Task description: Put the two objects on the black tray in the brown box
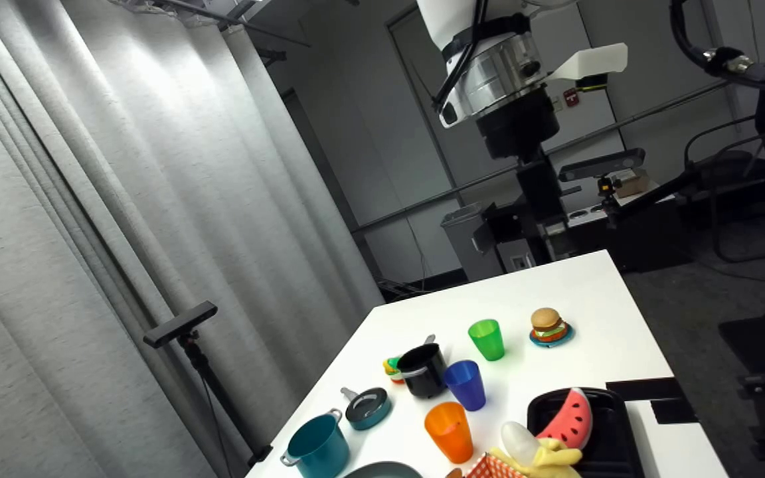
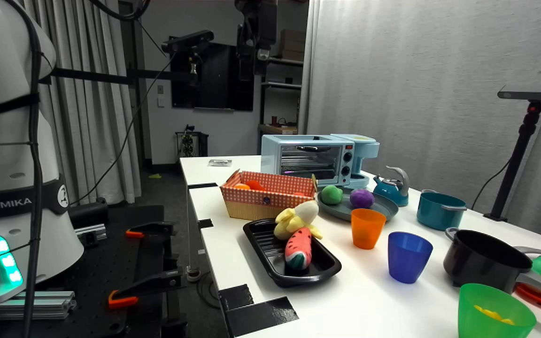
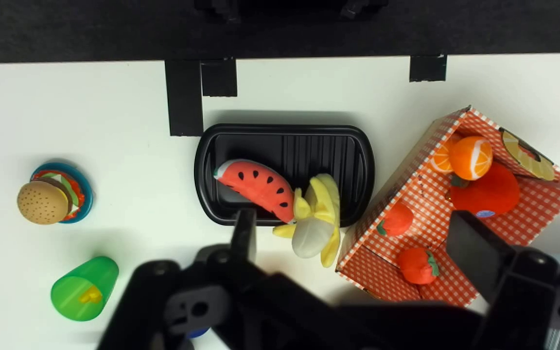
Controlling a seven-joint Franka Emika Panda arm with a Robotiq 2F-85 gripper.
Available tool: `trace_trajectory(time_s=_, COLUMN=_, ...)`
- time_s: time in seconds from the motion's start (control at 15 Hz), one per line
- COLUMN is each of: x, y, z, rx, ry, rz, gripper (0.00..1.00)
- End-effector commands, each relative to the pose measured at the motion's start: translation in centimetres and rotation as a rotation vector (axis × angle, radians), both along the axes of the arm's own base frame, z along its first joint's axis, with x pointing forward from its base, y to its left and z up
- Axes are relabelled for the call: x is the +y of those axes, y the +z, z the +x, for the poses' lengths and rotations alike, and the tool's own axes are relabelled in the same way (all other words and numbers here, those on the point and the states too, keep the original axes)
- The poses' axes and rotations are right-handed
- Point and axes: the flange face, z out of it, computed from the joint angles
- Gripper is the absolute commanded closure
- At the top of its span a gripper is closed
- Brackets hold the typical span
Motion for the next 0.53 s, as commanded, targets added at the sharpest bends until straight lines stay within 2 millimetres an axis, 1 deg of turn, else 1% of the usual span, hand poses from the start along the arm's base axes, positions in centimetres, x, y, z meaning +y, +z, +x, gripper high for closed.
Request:
trace_trajectory(time_s=0.0, x=0.0, y=0.1, z=0.0, rx=0.001, ry=0.000, rz=0.000, gripper=0.00)
trace_trajectory(time_s=0.27, x=0.3, y=-0.3, z=0.4, rx=0.011, ry=0.018, rz=0.004, gripper=0.00)
trace_trajectory(time_s=0.47, x=0.9, y=-1.2, z=1.2, rx=0.021, ry=0.038, rz=0.011, gripper=0.00)
